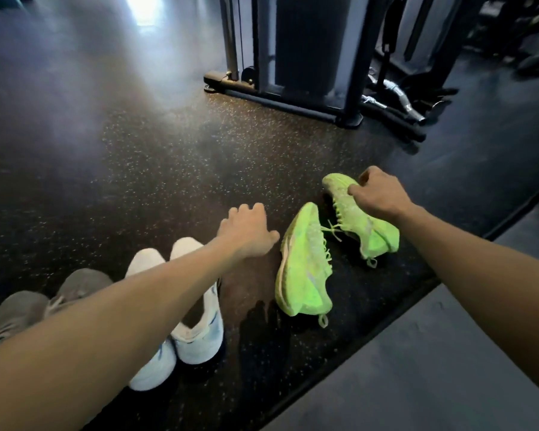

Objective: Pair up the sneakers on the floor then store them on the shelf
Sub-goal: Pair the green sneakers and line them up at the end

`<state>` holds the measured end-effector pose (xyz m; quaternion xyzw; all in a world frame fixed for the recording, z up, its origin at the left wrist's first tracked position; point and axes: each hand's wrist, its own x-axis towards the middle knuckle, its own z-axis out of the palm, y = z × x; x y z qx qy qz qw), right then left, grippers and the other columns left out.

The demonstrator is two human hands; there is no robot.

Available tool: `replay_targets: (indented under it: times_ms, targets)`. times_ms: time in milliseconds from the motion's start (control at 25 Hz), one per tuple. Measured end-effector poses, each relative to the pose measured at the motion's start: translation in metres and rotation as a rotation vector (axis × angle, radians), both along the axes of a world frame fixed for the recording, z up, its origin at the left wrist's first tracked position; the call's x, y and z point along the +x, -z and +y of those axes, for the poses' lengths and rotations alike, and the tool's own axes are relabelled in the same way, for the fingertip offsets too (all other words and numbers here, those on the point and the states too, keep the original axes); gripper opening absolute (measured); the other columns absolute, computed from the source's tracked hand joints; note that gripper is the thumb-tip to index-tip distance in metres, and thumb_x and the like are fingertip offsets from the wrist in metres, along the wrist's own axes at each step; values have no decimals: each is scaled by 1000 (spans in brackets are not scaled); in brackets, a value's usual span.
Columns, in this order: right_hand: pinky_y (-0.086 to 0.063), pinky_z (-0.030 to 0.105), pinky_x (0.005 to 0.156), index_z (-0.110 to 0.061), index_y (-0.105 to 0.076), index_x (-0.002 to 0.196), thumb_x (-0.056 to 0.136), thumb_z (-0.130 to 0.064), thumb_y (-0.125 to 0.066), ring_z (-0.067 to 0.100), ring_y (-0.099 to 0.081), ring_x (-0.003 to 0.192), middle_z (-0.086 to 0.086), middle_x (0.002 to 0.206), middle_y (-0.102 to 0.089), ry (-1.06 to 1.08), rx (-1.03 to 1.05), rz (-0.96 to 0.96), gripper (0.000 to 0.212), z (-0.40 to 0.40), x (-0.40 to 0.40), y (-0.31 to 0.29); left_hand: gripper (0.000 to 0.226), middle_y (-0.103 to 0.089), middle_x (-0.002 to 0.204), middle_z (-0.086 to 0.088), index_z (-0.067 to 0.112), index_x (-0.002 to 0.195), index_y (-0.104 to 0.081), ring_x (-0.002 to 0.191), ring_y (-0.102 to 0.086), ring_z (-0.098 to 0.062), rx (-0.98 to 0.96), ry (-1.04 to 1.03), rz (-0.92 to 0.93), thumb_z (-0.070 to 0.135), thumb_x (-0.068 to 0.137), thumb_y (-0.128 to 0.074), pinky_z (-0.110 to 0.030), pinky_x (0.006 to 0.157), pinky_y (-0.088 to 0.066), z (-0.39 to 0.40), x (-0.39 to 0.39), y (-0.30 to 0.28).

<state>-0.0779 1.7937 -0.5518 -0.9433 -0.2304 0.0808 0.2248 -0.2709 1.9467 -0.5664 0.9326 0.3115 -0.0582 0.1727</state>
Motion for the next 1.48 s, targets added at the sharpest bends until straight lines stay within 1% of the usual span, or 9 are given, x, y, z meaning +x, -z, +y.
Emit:
replay_targets:
  times_ms: [280,600,720,840,960,1120,1240,1360,1480]
  targets:
    - [-46,48,98,-9,-47,129,87,-42,-55,37,-51,118,17,131,-52,-45,-132,7,54,-31,53,61,40,-61,114,-7,15,113,-54,104,-59,-30,41,12,57,48,90,-53,-37,79,-46,-67,73,43]
    - [-38,47,102,-10,-33,136,83,-58,-58,36,-32,131,17,144,-27,-97,-410,-111,77,-28,54,131,50,-66,107,0,13,116,-57,95,-67,-22,275,109,390,56,90,-54,-27,63,-38,-114,106,93]
    - [-40,43,95,-12,-31,134,80,-56,-62,33,-35,126,15,140,-29,-90,-466,-223,76,-25,52,141,52,-66,109,0,10,123,-50,94,-68,-20,342,101,439,48,89,-60,-27,61,-42,-110,109,107]
    - [-40,35,76,-14,-36,127,83,-41,-65,30,-47,111,12,127,-40,-134,-518,-361,59,-19,59,149,40,-64,111,-2,8,124,-48,95,-67,-20,384,144,455,32,93,-55,-27,62,-43,-106,108,108]
    - [-37,32,61,-12,-40,124,92,-18,-56,29,-56,98,13,119,-49,-158,-541,-418,36,-16,68,144,25,-65,107,-3,10,116,-51,93,-67,-22,358,178,386,24,96,-49,-28,61,-41,-98,99,101]
    - [-35,33,52,-8,-44,117,94,-16,-56,28,-64,83,13,110,-52,-126,-498,-457,28,-28,74,132,11,-65,97,-5,17,103,-51,80,-62,-26,248,58,187,24,97,-44,-33,63,-40,-63,78,87]
    - [-37,38,59,-7,-44,112,95,-10,-48,38,-62,88,15,109,-49,-87,-354,-338,18,-31,67,117,16,-59,93,-7,17,98,-46,77,-51,-28,180,-23,47,31,99,-39,-36,68,-38,-34,50,72]
    - [-37,40,69,-8,-44,111,96,-19,-42,43,-57,96,17,110,-50,-70,-175,-164,18,-26,51,105,21,-62,101,-19,14,105,-48,89,-57,-40,95,-83,-63,31,97,-41,-39,72,-38,-15,27,61]
    - [-37,40,72,-12,-43,102,94,-22,-43,41,-55,96,17,109,-53,-98,-46,-79,14,-13,28,91,15,-63,99,-22,15,96,-43,91,-58,-44,-3,-129,-177,30,96,-43,-39,70,-37,-4,9,54]
